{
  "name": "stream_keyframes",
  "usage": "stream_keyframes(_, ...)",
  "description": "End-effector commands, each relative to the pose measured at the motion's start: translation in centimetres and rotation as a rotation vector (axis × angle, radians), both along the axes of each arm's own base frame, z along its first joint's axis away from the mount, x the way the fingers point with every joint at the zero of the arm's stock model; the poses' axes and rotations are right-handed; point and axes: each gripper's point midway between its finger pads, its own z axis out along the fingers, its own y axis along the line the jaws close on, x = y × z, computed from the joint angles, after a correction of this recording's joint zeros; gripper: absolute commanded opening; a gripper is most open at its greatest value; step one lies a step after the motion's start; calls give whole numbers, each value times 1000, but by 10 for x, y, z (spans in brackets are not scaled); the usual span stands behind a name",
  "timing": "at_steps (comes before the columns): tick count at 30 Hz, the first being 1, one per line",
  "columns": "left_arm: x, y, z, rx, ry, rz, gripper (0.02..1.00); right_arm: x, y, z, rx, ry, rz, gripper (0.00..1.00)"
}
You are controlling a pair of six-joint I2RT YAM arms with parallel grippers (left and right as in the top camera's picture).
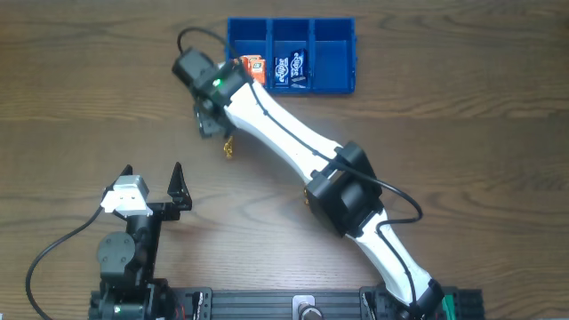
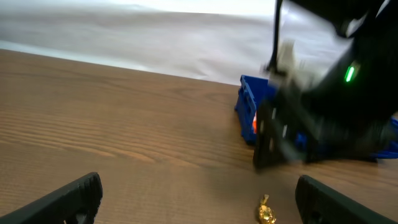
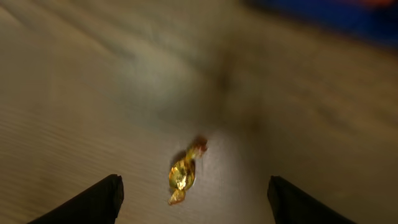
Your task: Sort Candies Into Trays
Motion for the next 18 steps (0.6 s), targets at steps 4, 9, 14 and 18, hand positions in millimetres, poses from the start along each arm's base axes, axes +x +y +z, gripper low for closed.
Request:
stream_keyframes(4, -1, -1, -16, 7, 51, -6, 998, -31, -4, -38, -31, 87, -63, 730)
stream_keyframes(9, -1, -1, -16, 7, 51, -6, 996, -32, -4, -46, -26, 88, -85, 676)
stream_keyframes(14, -1, -1, -16, 7, 51, -6, 996, -30, -1, -49, -9, 87, -136, 667)
stream_keyframes(18, -1, -1, -16, 7, 51, -6, 998, -29, 2, -53, 4, 89, -183, 638)
